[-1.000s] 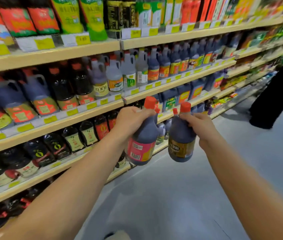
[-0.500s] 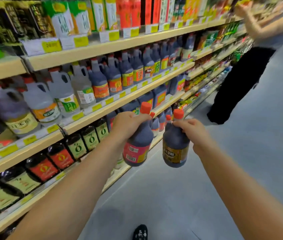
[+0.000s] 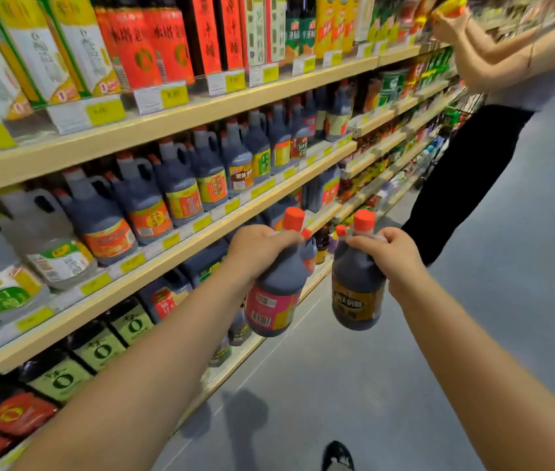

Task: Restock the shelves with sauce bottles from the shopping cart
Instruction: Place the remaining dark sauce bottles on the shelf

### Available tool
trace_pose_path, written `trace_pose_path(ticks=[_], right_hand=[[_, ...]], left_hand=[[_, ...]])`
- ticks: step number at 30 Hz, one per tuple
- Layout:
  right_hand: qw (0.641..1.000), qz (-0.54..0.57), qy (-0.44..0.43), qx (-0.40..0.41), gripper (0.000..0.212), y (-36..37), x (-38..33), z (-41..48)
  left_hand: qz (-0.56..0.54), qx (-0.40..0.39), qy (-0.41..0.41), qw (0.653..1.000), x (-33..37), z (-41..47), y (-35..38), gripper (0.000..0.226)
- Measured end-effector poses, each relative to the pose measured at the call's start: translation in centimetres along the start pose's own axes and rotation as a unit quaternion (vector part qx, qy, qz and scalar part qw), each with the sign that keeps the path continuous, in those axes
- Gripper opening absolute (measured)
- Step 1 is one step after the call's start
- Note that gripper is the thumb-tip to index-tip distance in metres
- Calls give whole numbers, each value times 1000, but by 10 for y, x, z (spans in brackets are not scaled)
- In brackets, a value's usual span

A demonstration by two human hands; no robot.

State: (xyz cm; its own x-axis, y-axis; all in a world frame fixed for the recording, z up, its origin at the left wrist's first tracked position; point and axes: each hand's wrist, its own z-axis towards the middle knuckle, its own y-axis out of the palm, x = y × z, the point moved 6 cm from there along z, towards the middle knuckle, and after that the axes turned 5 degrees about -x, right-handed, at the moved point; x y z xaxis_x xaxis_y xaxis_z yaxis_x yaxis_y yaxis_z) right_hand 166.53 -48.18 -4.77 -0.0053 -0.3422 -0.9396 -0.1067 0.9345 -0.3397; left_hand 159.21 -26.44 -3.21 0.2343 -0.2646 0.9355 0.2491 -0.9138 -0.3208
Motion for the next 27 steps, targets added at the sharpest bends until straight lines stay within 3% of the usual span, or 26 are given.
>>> trace_pose_path(ticks=[5, 9, 11, 15, 20, 27], right_hand=[[991, -112, -33, -59, 49, -24, 8, 89], [947, -303, -87, -60, 51, -45, 2, 151], [936, -324, -116, -73, 50, -49, -4, 177], [947, -257, -162, -102, 53, -50, -13, 224], [967, -181, -143, -108, 56, -45, -8, 290], [985, -21, -146, -91, 48, -31, -14, 368]], left_hand=[[-14, 38, -20, 999, 20, 63, 42, 57], [-40, 71, -25, 996, 35, 106, 67, 54], [-43, 82, -27, 995, 41, 126, 75, 51], [-44, 96, -41, 994, 53, 165, 85, 41], [-48, 110, -48, 992, 62, 224, 93, 51], [-48, 118, -35, 991, 81, 304, 97, 42]])
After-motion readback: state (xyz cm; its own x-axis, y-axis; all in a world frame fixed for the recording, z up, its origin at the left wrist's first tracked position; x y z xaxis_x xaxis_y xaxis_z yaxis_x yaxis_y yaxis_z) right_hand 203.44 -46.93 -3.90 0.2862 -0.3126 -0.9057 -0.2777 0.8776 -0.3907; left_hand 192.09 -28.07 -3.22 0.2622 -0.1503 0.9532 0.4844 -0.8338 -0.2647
